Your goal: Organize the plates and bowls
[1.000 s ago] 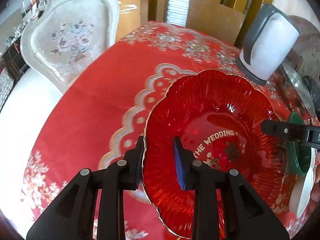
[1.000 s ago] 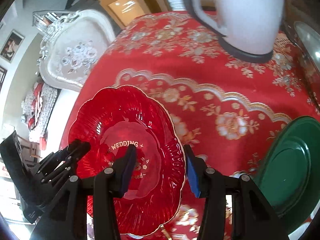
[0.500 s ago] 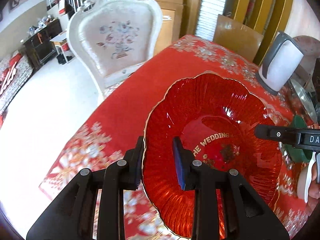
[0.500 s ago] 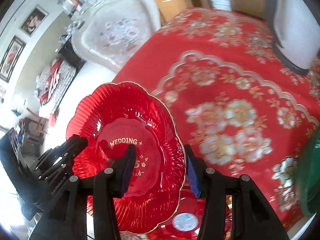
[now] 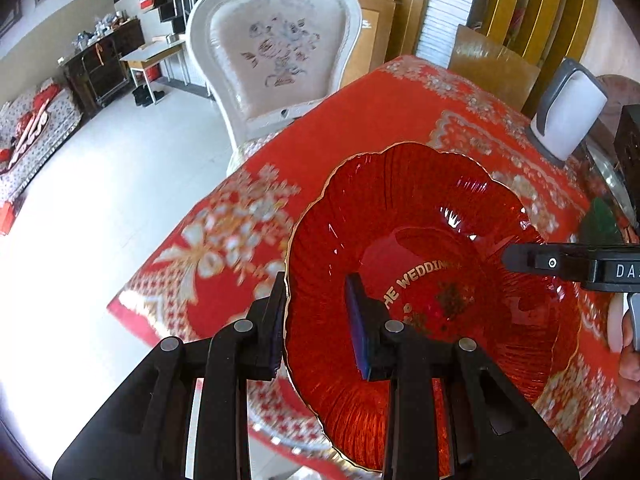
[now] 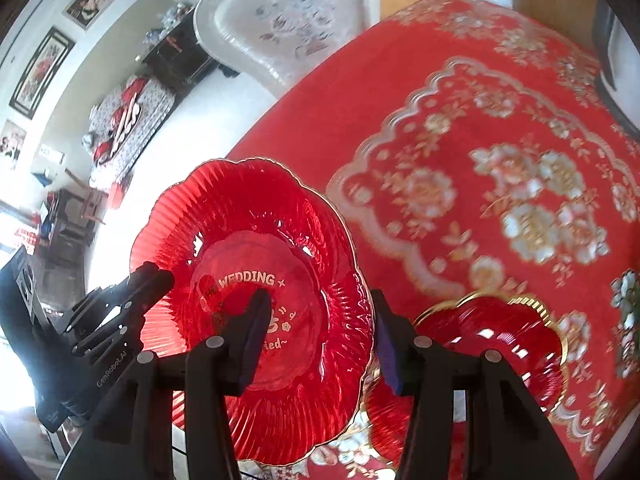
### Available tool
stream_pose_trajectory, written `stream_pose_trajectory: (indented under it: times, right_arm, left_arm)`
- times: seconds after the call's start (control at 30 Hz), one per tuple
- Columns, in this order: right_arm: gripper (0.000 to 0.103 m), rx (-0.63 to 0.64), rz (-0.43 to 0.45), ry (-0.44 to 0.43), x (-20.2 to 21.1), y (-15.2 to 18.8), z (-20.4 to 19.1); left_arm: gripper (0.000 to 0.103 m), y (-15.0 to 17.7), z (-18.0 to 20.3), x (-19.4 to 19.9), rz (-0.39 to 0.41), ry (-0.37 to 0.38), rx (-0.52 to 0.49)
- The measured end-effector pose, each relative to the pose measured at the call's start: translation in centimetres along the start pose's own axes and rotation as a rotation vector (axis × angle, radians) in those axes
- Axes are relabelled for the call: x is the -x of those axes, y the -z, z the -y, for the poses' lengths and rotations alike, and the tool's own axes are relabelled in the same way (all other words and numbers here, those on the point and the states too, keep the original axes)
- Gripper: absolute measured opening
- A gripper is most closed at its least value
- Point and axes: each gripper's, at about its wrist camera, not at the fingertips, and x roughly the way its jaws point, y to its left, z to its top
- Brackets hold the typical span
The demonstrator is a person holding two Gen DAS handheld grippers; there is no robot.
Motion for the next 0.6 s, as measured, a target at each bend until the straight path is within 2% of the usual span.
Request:
stream_pose_trajectory:
  times: [0.23,0.6]
  right_arm:
    - [0.051,0.014,-0.059,-0.015,-2.3,2.2,-0.6]
    - [0.050,-0.007,-0.089,-0.018,-4.1,2.5,-0.3]
  left_arm:
    - [0.027,2.4,-1.1,-0.7,-0.035,0.007,0.016]
    - [0.027,3.0,-1.9,-4.0,-0.072,-0.004,0.060]
